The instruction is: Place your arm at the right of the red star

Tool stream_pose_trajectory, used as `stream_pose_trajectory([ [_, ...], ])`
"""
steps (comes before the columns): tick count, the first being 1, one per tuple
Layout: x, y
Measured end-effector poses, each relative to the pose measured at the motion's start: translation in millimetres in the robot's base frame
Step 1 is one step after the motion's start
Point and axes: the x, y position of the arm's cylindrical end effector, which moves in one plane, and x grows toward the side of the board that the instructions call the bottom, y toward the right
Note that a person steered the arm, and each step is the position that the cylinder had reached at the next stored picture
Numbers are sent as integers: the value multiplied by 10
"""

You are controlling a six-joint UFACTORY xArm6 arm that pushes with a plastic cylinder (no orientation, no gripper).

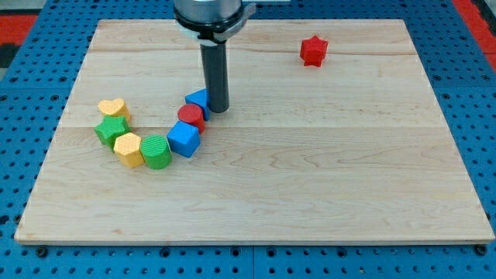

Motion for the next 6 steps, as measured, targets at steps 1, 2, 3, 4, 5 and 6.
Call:
stream_pose_trajectory([
  [1, 0, -10],
  [2, -2, 117],
  [3, -22, 1119],
  [4, -198, 2118],
  [5, -724, 2497],
  [6, -1309, 2483],
])
